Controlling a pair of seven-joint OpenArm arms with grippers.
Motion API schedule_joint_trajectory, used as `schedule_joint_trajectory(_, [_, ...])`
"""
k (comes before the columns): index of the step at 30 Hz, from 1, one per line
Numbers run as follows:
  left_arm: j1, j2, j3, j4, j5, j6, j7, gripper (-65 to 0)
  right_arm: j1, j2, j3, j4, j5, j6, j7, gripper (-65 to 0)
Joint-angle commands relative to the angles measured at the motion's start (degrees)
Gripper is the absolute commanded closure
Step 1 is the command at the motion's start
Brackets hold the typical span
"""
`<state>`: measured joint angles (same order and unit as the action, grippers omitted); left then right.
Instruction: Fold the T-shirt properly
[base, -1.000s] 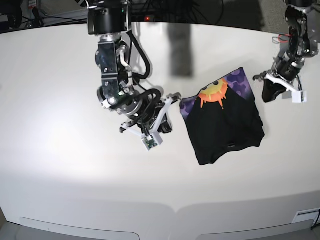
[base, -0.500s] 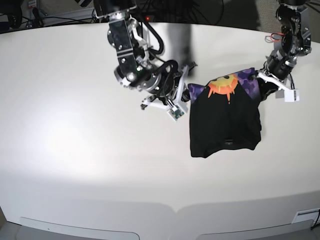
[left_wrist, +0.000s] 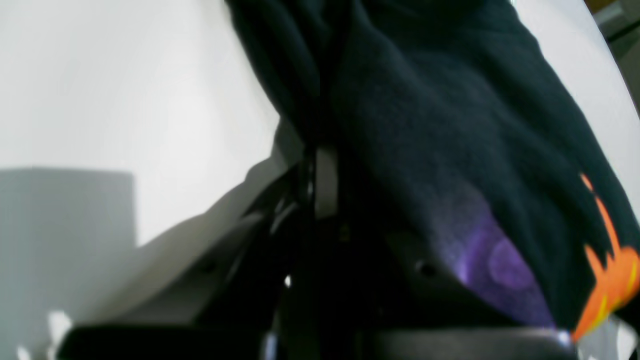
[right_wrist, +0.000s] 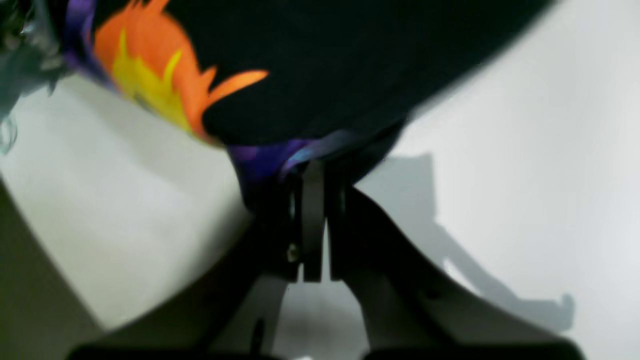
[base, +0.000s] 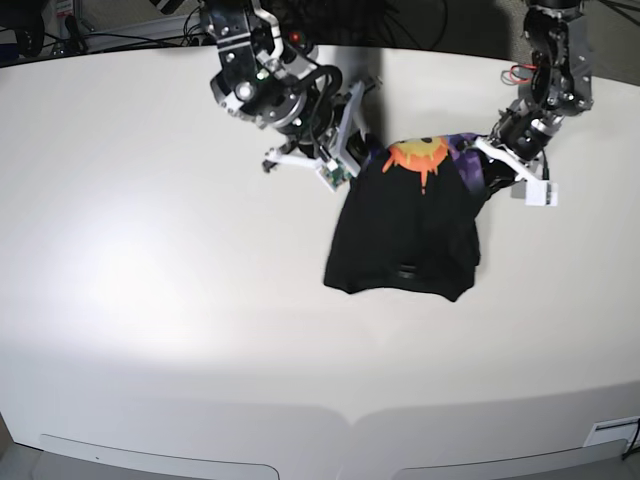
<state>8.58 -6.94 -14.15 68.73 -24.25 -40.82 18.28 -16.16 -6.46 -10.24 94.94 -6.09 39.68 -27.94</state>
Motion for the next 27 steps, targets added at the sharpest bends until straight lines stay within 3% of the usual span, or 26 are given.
schedule_joint_trajectory(1, [0.76, -0.02, 0.39, 0.31, 3.17, 0.82, 5.09, 0.0, 0.02, 0.13, -0.24, 1.2, 0.68, 0.32, 1.57, 0.0])
schedule_joint_trajectory(9, [2.8, -1.77, 0.37, 6.56, 2.49, 0.82, 8.72, 0.0, -1.03, 5.31, -0.17, 6.51, 0.68, 0.32, 1.25, 0.0])
schedule_joint_trajectory(14, [7.67, -3.89, 0.31, 14.95, -0.74, 0.82, 8.72, 0.0, -1.07, 6.05, 1.09, 10.4, 0.72, 0.32, 0.07, 0.0])
schedule_joint_trajectory(16, [9.86, -4.87, 0.26, 18.86, -0.87, 1.16, 8.72, 0.0, -1.14, 6.03, 1.88, 12.35, 1.33, 0.32, -1.92, 0.0])
schedule_joint_trajectory(21, [16.61, -8.2, 0.26, 28.11, -0.87, 5.9, 8.68, 0.0, -3.8, 6.01, 5.46, 20.22, 9.84, 0.32, -11.87, 0.0])
schedule_joint_trajectory(27, [25.68, -11.37, 0.26, 34.47, -0.9, 9.4, 8.68, 0.0, -12.74, 6.03, 12.15, 29.68, 11.3, 0.32, -18.88, 0.0])
